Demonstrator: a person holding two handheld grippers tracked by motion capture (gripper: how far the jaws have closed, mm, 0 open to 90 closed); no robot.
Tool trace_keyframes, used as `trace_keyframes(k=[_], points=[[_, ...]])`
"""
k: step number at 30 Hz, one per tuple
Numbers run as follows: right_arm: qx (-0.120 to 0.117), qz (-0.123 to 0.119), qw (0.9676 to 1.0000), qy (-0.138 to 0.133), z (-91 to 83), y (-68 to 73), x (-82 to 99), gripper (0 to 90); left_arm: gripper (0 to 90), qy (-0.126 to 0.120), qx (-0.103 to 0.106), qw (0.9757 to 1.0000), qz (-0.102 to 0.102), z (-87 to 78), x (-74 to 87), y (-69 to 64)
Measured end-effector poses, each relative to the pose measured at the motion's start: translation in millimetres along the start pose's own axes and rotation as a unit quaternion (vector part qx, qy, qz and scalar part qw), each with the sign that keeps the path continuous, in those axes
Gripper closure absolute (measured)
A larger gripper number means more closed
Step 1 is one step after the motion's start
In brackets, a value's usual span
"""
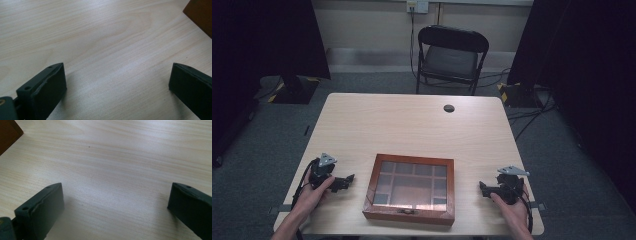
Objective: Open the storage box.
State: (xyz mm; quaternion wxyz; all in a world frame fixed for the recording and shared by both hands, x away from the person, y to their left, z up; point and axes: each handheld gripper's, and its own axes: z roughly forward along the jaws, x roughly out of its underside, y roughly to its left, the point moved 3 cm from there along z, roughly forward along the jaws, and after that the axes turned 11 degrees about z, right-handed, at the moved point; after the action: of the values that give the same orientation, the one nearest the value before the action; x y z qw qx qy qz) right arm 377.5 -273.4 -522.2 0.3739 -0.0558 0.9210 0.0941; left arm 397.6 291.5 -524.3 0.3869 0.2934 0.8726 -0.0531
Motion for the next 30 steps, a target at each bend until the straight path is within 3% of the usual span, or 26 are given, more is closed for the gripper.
trace_keyframes(k=[7, 9, 10, 13, 16, 19, 20, 24, 25, 26, 30], points=[[-0.006, -0.006, 1.0000, -0.001, -0.4, 1.1, 0.4, 0.7, 0.5, 0.000, 0.000, 1.0000, 0.000, 0.0, 0.0, 0.0], [-0.012, -0.008, 0.9999, -0.002, -1.9, 1.9, 0.1, 7.7, 0.5, 0.000, 0.000, 1.0000, 0.000, 0.0, 0.0, 0.0], [-0.020, -0.012, 0.9997, -0.008, -5.2, 2.7, -1.0, 18.0, 0.5, 0.000, 0.000, 1.0000, 0.000, 0.0, 0.0, 0.0], [-0.034, -0.012, 0.9993, 0.002, -5.8, 4.4, -1.7, 17.6, 0.5, 0.000, 0.000, 1.0000, 0.000, 0.0, 0.0, 0.0], [-0.062, -0.013, 0.9978, 0.017, -8.3, 8.4, -5.0, 25.2, 0.5, 0.000, 0.000, 1.0000, 0.000, 0.0, 0.0, 0.0], [-0.075, -0.022, 0.9967, 0.022, -11.6, 13.6, -7.8, 28.3, 0.5, 0.000, 0.000, 1.0000, 0.000, 0.0, 0.0, 0.0], [-0.093, -0.023, 0.9951, 0.026, -14.7, 16.8, -9.6, 34.5, 0.5, 0.000, 0.001, 1.0000, 0.000, 0.0, 0.0, 0.0], [-0.139, -0.027, 0.9896, 0.022, -23.2, 28.4, -17.2, 37.1, 0.5, 0.000, 0.000, 1.0000, 0.000, 0.0, 0.0, 0.0], [-0.162, -0.028, 0.9864, 0.014, -29.0, 36.1, -22.1, 41.0, 0.5, 0.000, 0.001, 1.0000, 0.000, 0.0, 0.0, 0.0], [-0.162, -0.028, 0.9864, 0.014, -29.0, 36.1, -22.1, 41.0, 0.5, 0.000, 0.001, 1.0000, 0.000, 0.0, 0.0, 0.0], [-0.208, -0.047, 0.9770, 0.009, -39.6, 54.7, -31.4, 45.8, 0.5, 0.000, 0.000, 1.0000, 0.000, 0.0, 0.0, 0.0]])
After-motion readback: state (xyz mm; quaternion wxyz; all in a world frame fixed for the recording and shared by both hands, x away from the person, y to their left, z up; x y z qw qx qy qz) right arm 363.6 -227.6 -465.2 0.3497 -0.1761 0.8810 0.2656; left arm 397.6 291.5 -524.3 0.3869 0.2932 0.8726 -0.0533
